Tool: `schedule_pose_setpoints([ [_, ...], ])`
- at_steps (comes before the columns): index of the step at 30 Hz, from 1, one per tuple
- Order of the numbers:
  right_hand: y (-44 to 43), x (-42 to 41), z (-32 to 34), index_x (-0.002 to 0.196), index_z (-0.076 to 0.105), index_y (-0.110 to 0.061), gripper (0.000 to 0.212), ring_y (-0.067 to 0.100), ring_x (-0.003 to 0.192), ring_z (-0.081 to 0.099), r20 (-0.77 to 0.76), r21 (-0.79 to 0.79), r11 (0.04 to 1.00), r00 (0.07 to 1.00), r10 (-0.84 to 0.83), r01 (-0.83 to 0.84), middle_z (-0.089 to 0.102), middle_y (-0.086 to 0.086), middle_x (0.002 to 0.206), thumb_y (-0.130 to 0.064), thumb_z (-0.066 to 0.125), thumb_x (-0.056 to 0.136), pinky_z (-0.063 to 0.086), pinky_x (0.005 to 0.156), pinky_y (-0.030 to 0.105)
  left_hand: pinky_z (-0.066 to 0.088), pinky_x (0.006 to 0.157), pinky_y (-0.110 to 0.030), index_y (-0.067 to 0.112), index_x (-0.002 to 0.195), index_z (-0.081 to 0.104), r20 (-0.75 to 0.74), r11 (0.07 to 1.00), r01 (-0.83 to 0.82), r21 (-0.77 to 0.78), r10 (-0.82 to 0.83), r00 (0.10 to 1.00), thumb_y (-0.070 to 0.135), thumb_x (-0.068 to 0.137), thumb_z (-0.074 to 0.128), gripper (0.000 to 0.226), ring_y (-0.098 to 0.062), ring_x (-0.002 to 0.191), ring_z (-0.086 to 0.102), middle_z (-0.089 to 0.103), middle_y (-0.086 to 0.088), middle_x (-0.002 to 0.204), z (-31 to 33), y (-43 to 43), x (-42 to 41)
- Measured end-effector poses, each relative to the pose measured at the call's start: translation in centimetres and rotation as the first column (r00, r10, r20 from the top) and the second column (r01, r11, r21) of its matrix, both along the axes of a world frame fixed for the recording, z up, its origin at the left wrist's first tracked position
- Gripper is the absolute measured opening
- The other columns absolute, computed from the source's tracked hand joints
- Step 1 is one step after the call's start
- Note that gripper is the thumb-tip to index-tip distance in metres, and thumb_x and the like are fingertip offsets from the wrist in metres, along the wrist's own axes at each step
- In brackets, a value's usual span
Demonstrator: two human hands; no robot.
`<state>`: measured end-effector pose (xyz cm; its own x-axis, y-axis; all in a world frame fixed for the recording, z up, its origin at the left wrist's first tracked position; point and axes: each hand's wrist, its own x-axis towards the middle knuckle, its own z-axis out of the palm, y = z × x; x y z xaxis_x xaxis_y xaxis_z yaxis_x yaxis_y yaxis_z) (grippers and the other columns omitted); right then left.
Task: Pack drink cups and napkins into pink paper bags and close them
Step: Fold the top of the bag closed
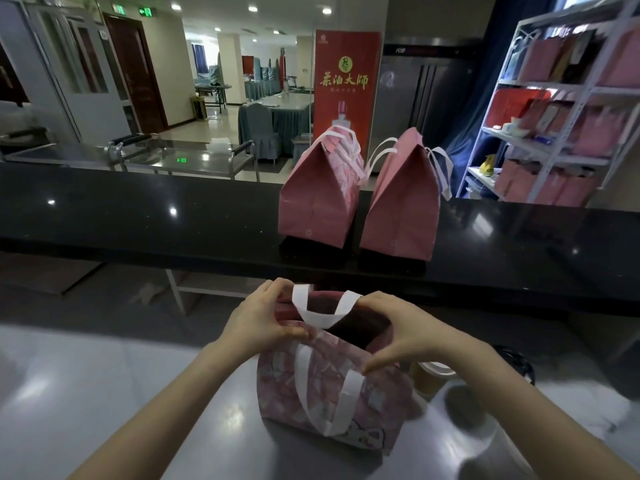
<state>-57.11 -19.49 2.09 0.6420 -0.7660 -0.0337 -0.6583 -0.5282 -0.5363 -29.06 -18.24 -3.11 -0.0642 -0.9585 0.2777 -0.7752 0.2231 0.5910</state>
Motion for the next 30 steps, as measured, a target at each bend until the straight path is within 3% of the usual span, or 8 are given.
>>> schedule_pose_setpoints([
  [3,0.4,-0.8,-0.3,0.138,0.028,-0.050,0.100,0.000,0.112,0.041,-0.137,-0.078,0.996,0.990,0.022,-0.033,0.038,-0.034,0.124,-0.053,0.080,0.052,0.041,0.096,0.026,0.052,0.063,-0.022,0.043,0.091,0.047,0.024,0.997,-0.066,-0.035,0.067,0.997,0.074,0.047,0.074,0.061,-0.002,0.082,0.057,0.055,0.023,0.091,-0.7,-0.1,-0.5],
  [7,0.5,-1.0,-0.9,0.134,0.042,-0.044,0.071,0.006,0.107,0.050,-0.078,-0.185,0.982,0.996,-0.043,0.028,0.044,-0.024,0.118,-0.019,0.069,0.073,0.051,0.083,0.033,0.052,0.059,-0.024,0.038,0.077,0.051,0.040,0.988,-0.124,-0.092,0.128,0.991,0.070,0.057,0.075,0.045,-0.002,0.073,0.056,0.055,0.019,0.081,-1.0,0.3,-0.7],
  [11,0.4,-1.5,-2.8,0.117,0.061,-0.037,0.048,0.009,0.100,0.055,0.105,-0.198,0.962,0.980,-0.170,0.188,0.056,-0.016,0.106,-0.010,0.070,0.079,0.051,0.083,0.039,0.055,0.059,-0.032,0.035,0.070,0.058,-0.005,0.992,-0.095,-0.087,0.095,0.995,0.049,0.067,0.081,0.027,-0.005,0.069,0.057,0.059,0.016,0.074,-1.1,1.0,0.3],
  [15,0.7,-1.2,-4.3,0.110,0.067,-0.027,0.041,0.011,0.094,0.057,0.195,-0.245,0.933,0.956,-0.219,0.264,0.059,-0.015,0.098,-0.002,0.069,0.078,0.051,0.080,0.041,0.055,0.061,-0.025,0.038,0.074,0.063,-0.080,1.000,0.005,-0.015,-0.006,0.997,0.039,0.072,0.081,0.018,-0.003,0.075,0.059,0.062,0.016,0.079,-0.9,1.8,1.2],
  [20,0.7,-0.9,-4.9,0.106,0.068,-0.023,0.039,0.011,0.089,0.059,0.221,-0.271,0.921,0.949,-0.223,0.279,0.060,-0.013,0.092,0.003,0.069,0.077,0.053,0.075,0.039,0.059,0.066,-0.022,0.046,0.088,0.069,-0.168,0.976,0.123,0.180,-0.092,0.981,0.037,0.078,0.076,0.015,0.003,0.086,0.064,0.065,0.026,0.090,0.7,2.3,2.0],
  [23,0.7,-1.0,-5.2,0.108,0.068,-0.022,0.039,0.012,0.091,0.059,0.222,-0.261,0.922,0.947,-0.232,0.287,0.061,-0.012,0.094,0.004,0.068,0.078,0.054,0.077,0.038,0.058,0.056,-0.023,0.048,0.093,0.068,-0.216,0.954,0.176,0.241,-0.124,0.968,0.034,0.080,0.075,0.020,-0.006,0.082,0.069,0.065,0.028,0.094,1.6,2.8,2.3],
  [26,0.8,-0.5,-5.3,0.108,0.067,-0.022,0.041,0.011,0.093,0.056,0.223,-0.291,0.914,0.949,-0.222,0.282,0.060,-0.013,0.096,0.006,0.063,0.077,0.052,0.076,0.038,0.050,0.044,-0.020,0.041,0.088,0.070,-0.246,0.976,0.128,0.177,-0.082,0.966,0.025,0.082,0.075,0.018,-0.012,0.064,0.070,0.069,0.015,0.086,1.3,3.0,1.4],
  [30,0.8,-0.3,-5.2,0.094,0.065,-0.021,0.037,0.012,0.088,0.054,0.208,-0.315,0.910,0.955,-0.212,0.271,0.061,-0.012,0.093,0.010,0.059,0.074,0.051,0.073,0.041,0.054,0.048,-0.020,0.037,0.079,0.066,-0.226,0.999,-0.048,-0.002,0.047,0.973,0.013,0.083,0.073,0.025,-0.003,0.067,0.067,0.066,0.010,0.080,0.4,2.7,0.2],
])
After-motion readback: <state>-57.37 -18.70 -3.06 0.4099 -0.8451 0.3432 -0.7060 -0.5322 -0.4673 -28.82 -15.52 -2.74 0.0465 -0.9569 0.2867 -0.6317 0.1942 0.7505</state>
